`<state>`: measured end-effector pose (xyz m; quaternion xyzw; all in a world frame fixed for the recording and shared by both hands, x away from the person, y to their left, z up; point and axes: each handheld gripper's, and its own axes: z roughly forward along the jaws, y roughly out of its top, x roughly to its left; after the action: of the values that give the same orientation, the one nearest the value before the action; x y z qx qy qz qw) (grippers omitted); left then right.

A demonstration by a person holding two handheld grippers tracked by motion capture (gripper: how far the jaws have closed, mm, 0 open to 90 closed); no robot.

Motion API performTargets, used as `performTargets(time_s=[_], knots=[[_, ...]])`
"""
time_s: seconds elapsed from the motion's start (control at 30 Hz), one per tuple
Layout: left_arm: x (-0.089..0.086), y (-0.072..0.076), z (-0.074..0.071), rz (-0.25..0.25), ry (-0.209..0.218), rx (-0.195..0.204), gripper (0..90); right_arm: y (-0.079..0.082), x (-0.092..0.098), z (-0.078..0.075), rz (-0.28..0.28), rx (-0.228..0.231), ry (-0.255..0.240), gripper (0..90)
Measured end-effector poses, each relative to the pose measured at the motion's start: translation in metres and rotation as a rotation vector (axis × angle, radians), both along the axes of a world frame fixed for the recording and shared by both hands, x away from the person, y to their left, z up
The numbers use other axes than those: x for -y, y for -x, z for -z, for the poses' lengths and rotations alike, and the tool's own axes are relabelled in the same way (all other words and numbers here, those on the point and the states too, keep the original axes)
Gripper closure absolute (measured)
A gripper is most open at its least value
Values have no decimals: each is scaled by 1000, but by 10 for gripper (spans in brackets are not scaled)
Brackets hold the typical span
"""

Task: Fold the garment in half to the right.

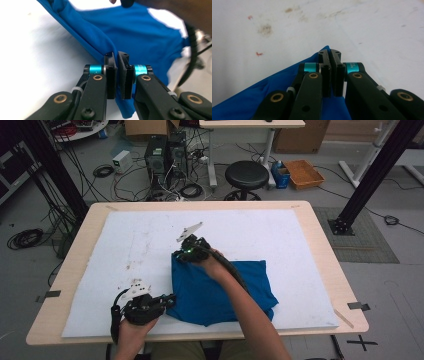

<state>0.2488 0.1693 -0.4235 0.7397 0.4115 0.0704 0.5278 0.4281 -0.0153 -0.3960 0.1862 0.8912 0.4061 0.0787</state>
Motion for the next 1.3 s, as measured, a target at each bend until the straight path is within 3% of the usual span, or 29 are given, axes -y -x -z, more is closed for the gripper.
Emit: performTargets(time_s=[0.17, 0.2, 0.23, 0.27, 0.37, 0.47, 0.7, 0.87, 1.17, 1.3], knots=[[19, -8, -6, 67, 63, -3, 856, 4, 43, -9, 50, 5, -59, 884], [24, -11, -7, 83, 77, -8, 856, 6, 59, -10, 73, 5, -79, 884], [29, -13, -8, 100, 85, -13, 856, 6, 59, -10, 73, 5, -79, 884], [36, -16, -9, 112, 98, -21, 856, 8, 76, -11, 95, -1, -107, 884], [57, -24, -12, 164, 114, -34, 856, 9, 93, -11, 122, -5, -123, 884], [84, -36, -14, 217, 101, -57, 856, 9, 125, -7, 174, -15, -143, 884], [115, -48, -15, 267, 94, -86, 856, 11, 158, -1, 239, -24, -154, 884], [139, -57, -13, 298, 92, -119, 855, 14, 180, 3, 281, -15, -132, 883], [191, -70, -9, 354, 18, -164, 853, 20, 216, 10, 362, -7, -105, 883], [214, -74, -7, 373, 18, -175, 853, 22, 233, 14, 412, -13, -111, 883]])
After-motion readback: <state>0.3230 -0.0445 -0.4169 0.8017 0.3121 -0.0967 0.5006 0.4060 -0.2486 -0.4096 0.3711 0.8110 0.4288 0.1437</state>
